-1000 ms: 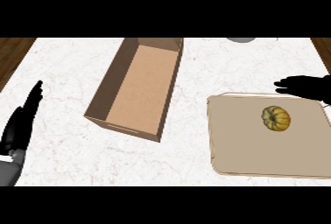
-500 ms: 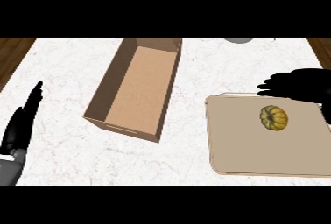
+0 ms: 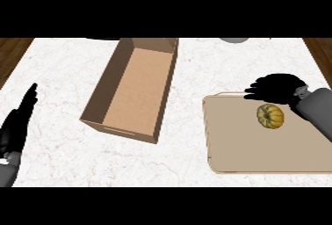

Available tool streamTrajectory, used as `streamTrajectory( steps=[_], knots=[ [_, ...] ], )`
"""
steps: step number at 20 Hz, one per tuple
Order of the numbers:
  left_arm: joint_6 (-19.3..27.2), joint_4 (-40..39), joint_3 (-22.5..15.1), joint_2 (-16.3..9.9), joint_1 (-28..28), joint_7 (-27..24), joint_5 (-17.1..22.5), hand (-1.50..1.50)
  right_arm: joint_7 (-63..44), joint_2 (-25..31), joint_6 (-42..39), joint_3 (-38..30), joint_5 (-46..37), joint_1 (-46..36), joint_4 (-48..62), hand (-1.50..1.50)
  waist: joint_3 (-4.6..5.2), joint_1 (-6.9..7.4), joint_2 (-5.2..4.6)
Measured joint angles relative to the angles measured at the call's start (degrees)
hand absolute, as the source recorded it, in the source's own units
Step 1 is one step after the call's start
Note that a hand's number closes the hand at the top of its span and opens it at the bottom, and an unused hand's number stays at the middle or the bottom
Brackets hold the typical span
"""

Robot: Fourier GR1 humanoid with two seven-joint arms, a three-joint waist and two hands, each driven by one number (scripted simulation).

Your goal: Pick the squash from the tray and place it in the cardboard box

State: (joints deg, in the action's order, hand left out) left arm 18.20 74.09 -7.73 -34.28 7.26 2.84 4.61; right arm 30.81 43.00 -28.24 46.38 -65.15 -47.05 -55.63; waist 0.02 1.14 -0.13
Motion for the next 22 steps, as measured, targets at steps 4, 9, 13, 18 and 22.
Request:
streamTrajectory(
  steps=[4,9,13,18,22],
  knots=[
    [-0.26,-2.14,0.91,1.81,-0.16,-1.89,-1.24,0.0,-0.63,-3.81,1.81,-0.75,-4.35,0.21,4.22,-1.5,-0.02,-0.37,-0.02],
    [-0.84,-0.76,2.24,2.43,-0.58,-0.68,-2.9,0.0,0.4,-5.47,2.72,-2.94,-8.52,1.17,5.89,-1.5,-0.02,-0.64,0.1],
    [-2.29,1.3,3.77,2.2,-1.65,0.8,-3.18,0.0,1.86,-6.12,1.97,-4.78,-10.72,2.23,5.46,-1.5,-0.01,-0.75,0.17],
    [-3.35,0.39,4.83,3.17,-0.8,0.73,-4.61,0.0,3.39,-7.24,0.86,-6.44,-12.16,4.9,3.34,-1.5,-0.01,-1.05,0.19],
    [-3.91,1.11,5.91,3.62,-2.33,0.31,-5.47,0.0,3.63,-7.2,0.1,-7.26,-13.03,7.94,-0.43,-1.5,0.01,-1.11,0.25]
  ],
)
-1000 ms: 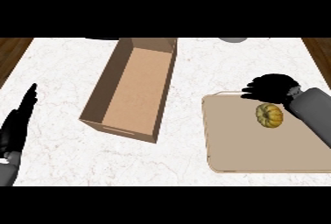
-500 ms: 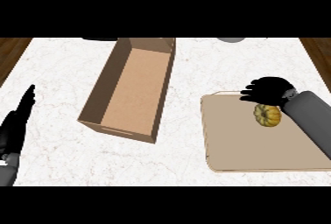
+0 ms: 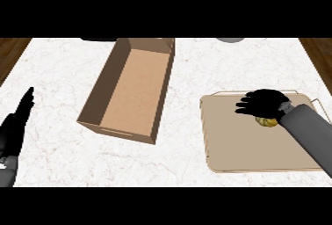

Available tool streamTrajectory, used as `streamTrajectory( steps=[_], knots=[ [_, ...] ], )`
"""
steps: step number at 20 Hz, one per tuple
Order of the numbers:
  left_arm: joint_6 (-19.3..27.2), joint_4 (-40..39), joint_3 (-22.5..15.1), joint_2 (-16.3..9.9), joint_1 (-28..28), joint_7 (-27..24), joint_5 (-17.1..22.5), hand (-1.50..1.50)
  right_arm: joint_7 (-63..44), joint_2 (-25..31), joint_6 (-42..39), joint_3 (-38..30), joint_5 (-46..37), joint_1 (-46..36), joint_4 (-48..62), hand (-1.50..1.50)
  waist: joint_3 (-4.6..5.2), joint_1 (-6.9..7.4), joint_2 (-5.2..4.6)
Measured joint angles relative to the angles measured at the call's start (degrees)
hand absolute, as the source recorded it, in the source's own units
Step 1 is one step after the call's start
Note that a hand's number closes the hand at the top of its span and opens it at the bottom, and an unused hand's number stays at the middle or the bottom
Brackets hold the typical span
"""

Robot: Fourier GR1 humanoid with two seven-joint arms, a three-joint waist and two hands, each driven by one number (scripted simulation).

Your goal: Pick the squash from the tray and place it in the cardboard box

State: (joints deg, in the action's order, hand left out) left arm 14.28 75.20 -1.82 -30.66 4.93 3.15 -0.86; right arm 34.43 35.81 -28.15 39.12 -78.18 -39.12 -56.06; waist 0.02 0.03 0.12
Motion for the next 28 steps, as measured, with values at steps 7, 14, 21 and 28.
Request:
streamTrajectory(
  steps=[7,14,21,28],
  knots=[
    [-0.71,-0.22,1.26,1.72,0.79,0.41,-2.02,0.0,-1.26,0.06,-1.69,-0.49,-4.03,2.46,-3.86,-1.5,0.02,0.05,-0.02],
    [-1.83,-0.93,2.75,3.06,1.11,-0.07,-3.36,0.0,-2.25,-0.42,0.58,-2.79,-8.83,4.78,-1.46,-1.5,0.31,0.07,0.33],
    [-1.92,0.98,2.82,4.76,-0.06,0.08,-4.76,0.0,-0.86,-2.33,11.82,-6.22,-10.65,5.85,0.8,1.5,0.67,0.32,0.83],
    [-2.84,1.78,4.02,4.8,-0.5,0.43,-5.35,0.0,-0.06,-5.34,22.65,-9.01,-12.56,4.71,3.14,1.5,0.56,0.53,0.75]
  ],
)
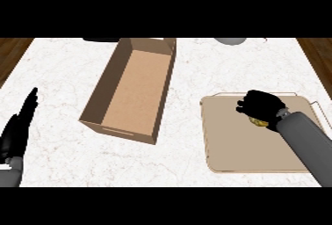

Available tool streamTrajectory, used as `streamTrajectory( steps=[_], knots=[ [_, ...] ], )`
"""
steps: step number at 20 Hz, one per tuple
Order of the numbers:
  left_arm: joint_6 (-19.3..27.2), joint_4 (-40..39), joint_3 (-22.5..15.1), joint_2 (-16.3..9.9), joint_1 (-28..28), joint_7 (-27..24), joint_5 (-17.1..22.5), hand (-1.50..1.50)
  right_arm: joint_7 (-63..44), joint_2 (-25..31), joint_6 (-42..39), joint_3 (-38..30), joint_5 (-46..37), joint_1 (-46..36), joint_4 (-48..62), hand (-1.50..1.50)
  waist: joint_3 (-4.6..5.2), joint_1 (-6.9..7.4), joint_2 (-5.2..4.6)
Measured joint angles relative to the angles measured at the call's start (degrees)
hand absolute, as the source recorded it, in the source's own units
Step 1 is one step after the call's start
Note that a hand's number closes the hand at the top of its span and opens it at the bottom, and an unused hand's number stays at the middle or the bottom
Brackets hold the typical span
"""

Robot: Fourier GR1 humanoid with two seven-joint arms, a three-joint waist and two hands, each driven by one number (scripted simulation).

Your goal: Pick the squash from the tray and place it in the cardboard box

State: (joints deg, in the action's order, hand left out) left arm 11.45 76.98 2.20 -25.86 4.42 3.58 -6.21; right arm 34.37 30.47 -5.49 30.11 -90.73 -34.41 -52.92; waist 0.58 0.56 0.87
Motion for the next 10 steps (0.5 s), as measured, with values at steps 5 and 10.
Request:
streamTrajectory(
  steps=[5,10],
  knots=[
    [-0.81,-0.02,0.45,-0.31,1.38,0.47,0.36,0.0,-0.53,-6.19,0.37,-10.07,9.99,-3.06,3.5,1.5,-0.52,0.5,-1.17],
    [-0.93,-0.06,-0.26,0.22,1.91,0.23,-0.14,0.0,-1.47,-10.78,1.09,-23.06,21.82,-9.54,8.26,1.5,-0.74,1.77,-1.82]
  ],
)
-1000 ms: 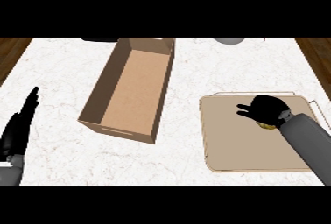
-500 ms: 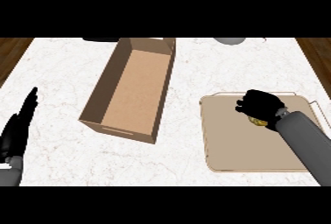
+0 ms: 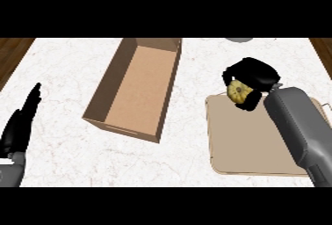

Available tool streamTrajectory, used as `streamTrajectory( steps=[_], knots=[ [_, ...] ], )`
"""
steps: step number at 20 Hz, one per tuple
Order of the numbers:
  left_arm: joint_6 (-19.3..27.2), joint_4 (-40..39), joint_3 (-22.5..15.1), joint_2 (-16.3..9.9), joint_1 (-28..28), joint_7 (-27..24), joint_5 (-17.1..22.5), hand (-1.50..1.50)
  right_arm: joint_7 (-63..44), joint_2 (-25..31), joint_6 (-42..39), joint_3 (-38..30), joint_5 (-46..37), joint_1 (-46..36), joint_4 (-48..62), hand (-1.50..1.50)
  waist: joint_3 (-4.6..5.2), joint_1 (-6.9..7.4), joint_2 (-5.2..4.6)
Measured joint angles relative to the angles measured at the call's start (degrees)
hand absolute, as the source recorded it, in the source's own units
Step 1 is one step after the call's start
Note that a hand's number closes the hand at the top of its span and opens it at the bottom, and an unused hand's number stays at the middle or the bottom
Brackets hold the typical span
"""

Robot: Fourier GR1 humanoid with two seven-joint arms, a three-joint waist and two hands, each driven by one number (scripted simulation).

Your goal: Pick the squash from the tray and place it in the cardboard box

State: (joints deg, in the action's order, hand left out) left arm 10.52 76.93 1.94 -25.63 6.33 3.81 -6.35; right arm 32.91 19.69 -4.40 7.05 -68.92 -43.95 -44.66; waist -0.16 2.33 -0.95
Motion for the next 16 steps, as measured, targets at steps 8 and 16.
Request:
streamTrajectory(
  steps=[8,16],
  knots=[
    [-0.27,-0.92,0.31,0.19,1.16,0.34,-0.48,0.0,7.38,-1.05,4.19,-11.7,10.94,-10.92,6.06,1.5,0.06,-0.13,0.19],
    [-1.42,0.55,1.44,-0.14,-0.15,0.93,-0.48,0.0,10.34,-5.71,0.88,-14.33,15.76,-20.17,10.88,1.5,0.14,-0.63,0.61]
  ],
)
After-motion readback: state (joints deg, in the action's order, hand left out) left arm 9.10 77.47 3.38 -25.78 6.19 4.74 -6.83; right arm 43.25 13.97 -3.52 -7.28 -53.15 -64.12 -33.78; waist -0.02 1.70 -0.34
